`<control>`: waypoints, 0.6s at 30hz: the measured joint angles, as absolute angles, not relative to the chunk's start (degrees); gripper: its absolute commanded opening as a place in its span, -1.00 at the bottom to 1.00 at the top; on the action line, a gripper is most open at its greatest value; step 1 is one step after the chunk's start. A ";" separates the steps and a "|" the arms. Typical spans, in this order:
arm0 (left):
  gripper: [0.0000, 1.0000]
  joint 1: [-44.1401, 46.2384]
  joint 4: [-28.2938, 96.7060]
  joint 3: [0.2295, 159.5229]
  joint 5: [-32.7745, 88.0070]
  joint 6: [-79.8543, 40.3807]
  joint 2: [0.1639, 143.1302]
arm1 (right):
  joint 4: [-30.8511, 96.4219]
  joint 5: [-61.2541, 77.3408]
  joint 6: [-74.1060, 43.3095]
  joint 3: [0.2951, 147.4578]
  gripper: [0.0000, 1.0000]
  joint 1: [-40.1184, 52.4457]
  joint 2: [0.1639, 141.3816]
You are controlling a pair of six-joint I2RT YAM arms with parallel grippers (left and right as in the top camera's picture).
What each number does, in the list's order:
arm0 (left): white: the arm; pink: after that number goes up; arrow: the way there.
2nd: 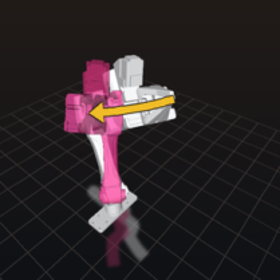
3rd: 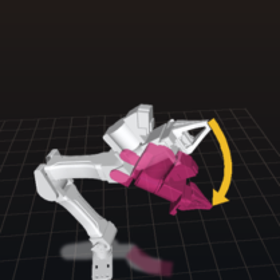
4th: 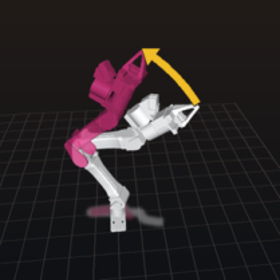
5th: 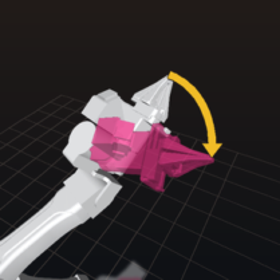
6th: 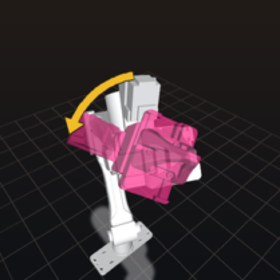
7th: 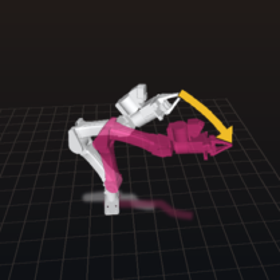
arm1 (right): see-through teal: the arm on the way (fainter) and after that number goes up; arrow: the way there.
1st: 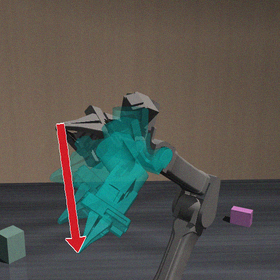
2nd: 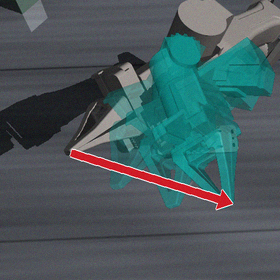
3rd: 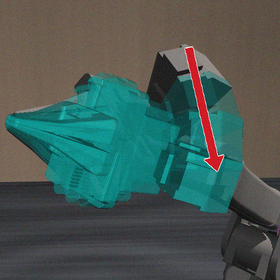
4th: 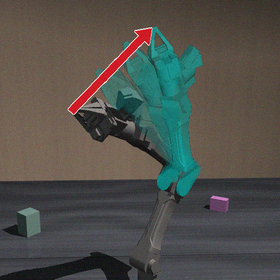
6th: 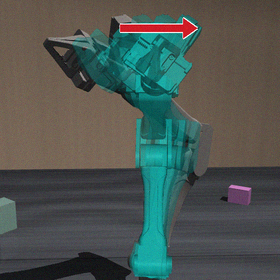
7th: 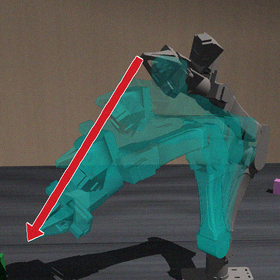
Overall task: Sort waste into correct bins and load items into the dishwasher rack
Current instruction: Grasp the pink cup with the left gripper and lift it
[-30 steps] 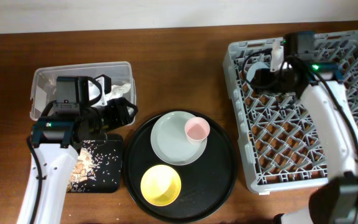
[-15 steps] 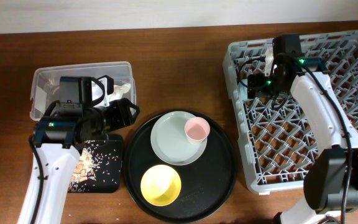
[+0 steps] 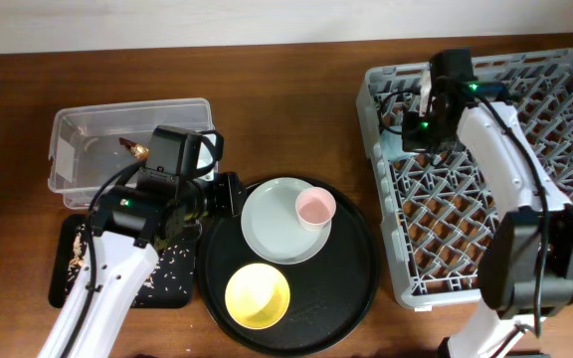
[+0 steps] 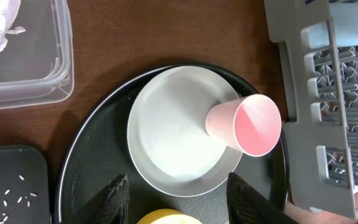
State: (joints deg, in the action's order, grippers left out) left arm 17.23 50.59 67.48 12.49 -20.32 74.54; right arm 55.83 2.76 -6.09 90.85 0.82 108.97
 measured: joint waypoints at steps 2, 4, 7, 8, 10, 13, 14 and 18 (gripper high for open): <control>-0.01 17.23 50.63 67.48 12.32 -20.32 74.54 | 54.43 4.80 -5.96 90.85 -0.68 0.56 108.97; -0.01 17.23 50.61 67.48 12.12 -20.32 74.54 | 52.29 13.04 -2.07 90.94 -0.48 0.30 108.92; 0.00 17.23 50.74 67.48 12.10 -20.32 74.54 | 53.78 18.22 1.52 91.92 -0.31 -0.16 108.99; 0.00 17.23 50.87 67.48 12.12 -20.32 74.54 | 56.93 18.96 1.87 94.28 -0.08 -0.95 108.99; 0.00 17.32 51.03 67.48 12.10 -20.32 74.54 | 64.45 19.62 2.20 99.96 0.72 -4.14 107.57; 0.03 22.52 48.84 67.48 11.77 -20.34 74.85 | 75.02 19.84 2.55 103.20 0.97 -8.32 101.21; 0.09 24.18 47.75 67.48 11.75 -20.36 75.48 | 75.50 19.84 2.57 103.31 0.97 -8.73 100.75; 0.09 32.84 36.40 67.33 10.87 -23.38 90.26 | 75.61 19.86 2.59 103.31 0.98 -8.82 100.84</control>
